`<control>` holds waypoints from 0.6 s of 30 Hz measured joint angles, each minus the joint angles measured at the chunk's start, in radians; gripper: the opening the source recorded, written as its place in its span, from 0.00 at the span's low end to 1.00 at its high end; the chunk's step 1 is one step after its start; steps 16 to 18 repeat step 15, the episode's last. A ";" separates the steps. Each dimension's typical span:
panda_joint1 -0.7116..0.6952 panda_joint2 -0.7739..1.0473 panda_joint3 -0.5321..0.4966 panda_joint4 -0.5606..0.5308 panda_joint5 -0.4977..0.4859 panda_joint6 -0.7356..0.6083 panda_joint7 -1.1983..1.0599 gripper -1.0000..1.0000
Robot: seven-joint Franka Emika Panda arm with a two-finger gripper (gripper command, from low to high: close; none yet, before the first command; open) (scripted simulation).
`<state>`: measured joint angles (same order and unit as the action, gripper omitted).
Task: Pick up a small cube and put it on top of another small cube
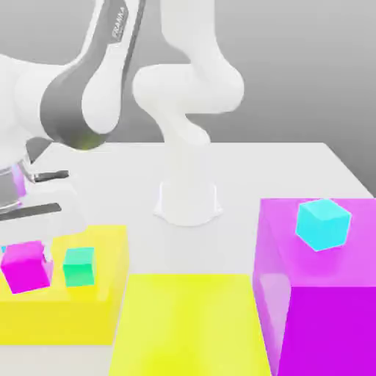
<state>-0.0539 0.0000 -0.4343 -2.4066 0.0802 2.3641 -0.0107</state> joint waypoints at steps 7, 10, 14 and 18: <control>-0.015 -0.251 0.051 -0.160 -0.189 -0.043 0.083 0.00; -0.013 -0.211 0.050 -0.205 -0.188 0.046 0.074 0.00; -0.004 -0.153 0.039 -0.230 -0.171 0.127 0.059 1.00; -0.004 -0.153 0.039 -0.230 -0.171 0.127 0.059 1.00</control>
